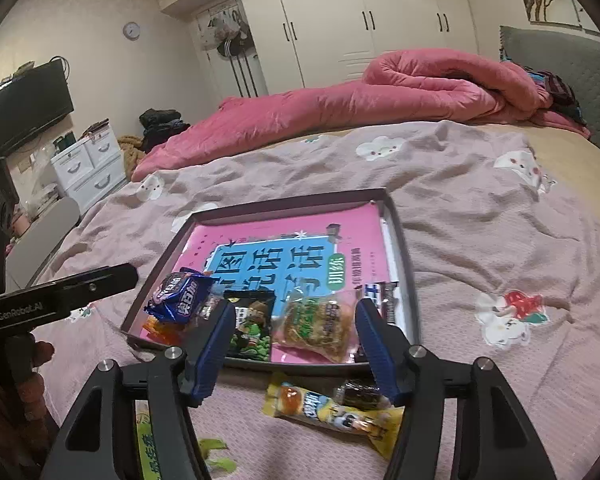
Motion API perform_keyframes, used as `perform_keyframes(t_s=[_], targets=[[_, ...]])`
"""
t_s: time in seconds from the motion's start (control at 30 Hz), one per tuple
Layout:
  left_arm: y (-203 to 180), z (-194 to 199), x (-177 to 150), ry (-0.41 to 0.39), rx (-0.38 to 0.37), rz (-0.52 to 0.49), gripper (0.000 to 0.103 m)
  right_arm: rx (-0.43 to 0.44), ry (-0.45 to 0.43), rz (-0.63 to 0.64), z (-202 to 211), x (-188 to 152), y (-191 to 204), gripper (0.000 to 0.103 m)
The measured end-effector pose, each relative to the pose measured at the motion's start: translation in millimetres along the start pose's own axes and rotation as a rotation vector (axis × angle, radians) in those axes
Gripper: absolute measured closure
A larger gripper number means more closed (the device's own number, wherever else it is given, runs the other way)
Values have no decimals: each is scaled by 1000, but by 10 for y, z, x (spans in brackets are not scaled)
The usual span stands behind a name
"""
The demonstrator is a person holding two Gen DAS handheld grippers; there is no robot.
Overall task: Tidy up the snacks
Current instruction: 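Withdraw both tools from the tray toward the remaining snacks, then grasp the green milk-tablet bag with the left tool while the right tool grasps the dark chocolate packet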
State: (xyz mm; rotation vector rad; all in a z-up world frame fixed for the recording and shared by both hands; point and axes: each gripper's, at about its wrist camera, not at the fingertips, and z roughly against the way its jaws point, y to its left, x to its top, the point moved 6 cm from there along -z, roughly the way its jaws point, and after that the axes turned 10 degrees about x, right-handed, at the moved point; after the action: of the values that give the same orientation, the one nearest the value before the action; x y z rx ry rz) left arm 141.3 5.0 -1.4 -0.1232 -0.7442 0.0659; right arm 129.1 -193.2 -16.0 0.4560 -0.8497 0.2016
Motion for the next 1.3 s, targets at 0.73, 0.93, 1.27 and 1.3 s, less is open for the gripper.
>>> perform_keyframes(t_s=[0.73, 0.93, 1.27, 1.3], targets=[[-161, 157, -233, 28, -24, -78, 31, -14, 34, 2, 218, -248, -67, 36], [-232, 88, -381, 70, -32, -108, 31, -18, 48, 4, 216, -293, -88, 36], [-438, -21, -681, 150, -60, -191, 31, -19, 121, -55, 43, -350, -227, 36], [-480, -32, -722, 158, -61, -210, 31, -29, 141, -63, 1, -367, -255, 35]])
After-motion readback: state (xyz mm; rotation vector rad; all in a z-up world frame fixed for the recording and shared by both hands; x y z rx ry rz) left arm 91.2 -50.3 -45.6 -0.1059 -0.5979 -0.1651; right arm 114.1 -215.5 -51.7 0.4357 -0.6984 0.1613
